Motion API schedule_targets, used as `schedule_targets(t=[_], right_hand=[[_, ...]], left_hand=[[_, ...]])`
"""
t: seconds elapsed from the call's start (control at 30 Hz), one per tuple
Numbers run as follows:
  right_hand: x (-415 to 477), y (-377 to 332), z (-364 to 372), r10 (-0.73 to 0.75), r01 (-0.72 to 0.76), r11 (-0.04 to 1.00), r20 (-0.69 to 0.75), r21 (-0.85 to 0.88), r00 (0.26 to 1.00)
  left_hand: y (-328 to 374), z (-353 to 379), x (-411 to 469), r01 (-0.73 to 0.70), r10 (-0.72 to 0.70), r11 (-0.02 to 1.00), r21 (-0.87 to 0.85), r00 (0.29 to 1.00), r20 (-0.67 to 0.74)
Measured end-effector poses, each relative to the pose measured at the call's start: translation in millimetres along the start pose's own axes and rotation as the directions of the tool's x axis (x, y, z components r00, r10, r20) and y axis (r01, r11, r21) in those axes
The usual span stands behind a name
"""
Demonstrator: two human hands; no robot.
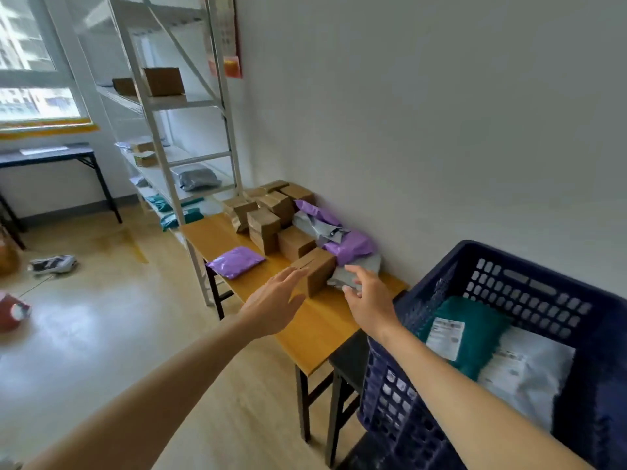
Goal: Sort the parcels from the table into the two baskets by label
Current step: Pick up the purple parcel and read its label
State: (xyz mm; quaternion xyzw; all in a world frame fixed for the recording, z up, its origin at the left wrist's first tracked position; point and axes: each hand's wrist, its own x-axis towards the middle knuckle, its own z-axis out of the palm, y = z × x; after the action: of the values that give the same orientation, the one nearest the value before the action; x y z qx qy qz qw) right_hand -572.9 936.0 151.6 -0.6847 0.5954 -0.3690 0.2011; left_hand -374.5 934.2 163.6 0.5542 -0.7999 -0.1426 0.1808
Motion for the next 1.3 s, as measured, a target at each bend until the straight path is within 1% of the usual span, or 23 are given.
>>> schedule_targets(t=[0.1, 0.17, 0.4, 0.53, 0.67, 0.87, 1.07, 1.17, 1.3], right_hand=[[18, -15, 44, 0.022, -0.022, 1.000, 0.035, -0.008, 0.999], [28, -18, 70, 0.032, -0.030, 0.999, 0.058, -0.045, 0.998], [62, 0, 162, 0.077, -0.047, 0.986, 0.186, -0.159, 0.979], [104, 5, 216, 0.038, 0.003, 0.984, 0.231, -0.177, 0.972], [157, 7, 267, 0.054, -0.010, 0.986, 0.259, -0.167, 0.964], [222, 18, 331, 0.155, -0.111, 0.982, 0.309, -0.154, 0.938], [265, 23, 380, 0.241, -0.194, 0.967, 0.338, -0.167, 0.910], [283, 25, 404, 0.285, -0.242, 0.956, 0.320, -0.168, 0.904], [312, 25, 437, 0.372, -0.337, 0.926, 0.267, -0.167, 0.889]], left_hand=[[-56, -7, 2, 0.055, -0.055, 0.998, -0.024, 0.998, 0.016], [-88, -7, 2, 0.088, -0.088, 0.995, -0.051, 0.996, 0.007], [-174, 14, 7, 0.179, -0.178, 0.974, -0.140, 0.984, 0.022], [-227, 19, 31, 0.208, -0.205, 0.969, -0.133, 0.978, 0.036], [-282, 14, 76, 0.234, -0.228, 0.965, -0.117, 0.972, 0.057], [-350, 8, 152, 0.244, -0.234, 0.964, -0.104, 0.967, 0.100], [-405, 16, 196, 0.311, -0.283, 0.938, -0.152, 0.942, 0.179], [-440, 20, 220, 0.333, -0.293, 0.927, -0.174, 0.931, 0.218], [-492, 22, 259, 0.302, -0.242, 0.941, -0.153, 0.916, 0.321]])
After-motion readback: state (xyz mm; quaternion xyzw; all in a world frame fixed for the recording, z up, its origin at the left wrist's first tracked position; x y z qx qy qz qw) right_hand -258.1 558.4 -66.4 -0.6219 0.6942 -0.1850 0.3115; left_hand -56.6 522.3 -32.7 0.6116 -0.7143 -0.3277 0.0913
